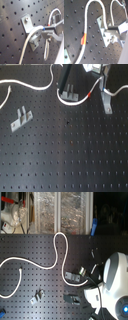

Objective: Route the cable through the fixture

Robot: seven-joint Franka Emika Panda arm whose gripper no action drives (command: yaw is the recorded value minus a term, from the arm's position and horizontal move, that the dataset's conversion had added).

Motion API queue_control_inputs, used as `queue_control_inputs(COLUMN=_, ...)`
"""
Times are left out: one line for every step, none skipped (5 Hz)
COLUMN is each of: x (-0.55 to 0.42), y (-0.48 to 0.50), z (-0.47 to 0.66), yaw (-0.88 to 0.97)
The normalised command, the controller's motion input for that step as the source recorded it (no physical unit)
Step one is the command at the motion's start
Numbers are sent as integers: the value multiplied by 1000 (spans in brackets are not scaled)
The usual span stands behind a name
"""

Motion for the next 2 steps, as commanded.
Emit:
queue_control_inputs(x=-249, y=53, z=69, yaw=357)
queue_control_inputs(x=-192, y=-70, z=68, yaw=146)
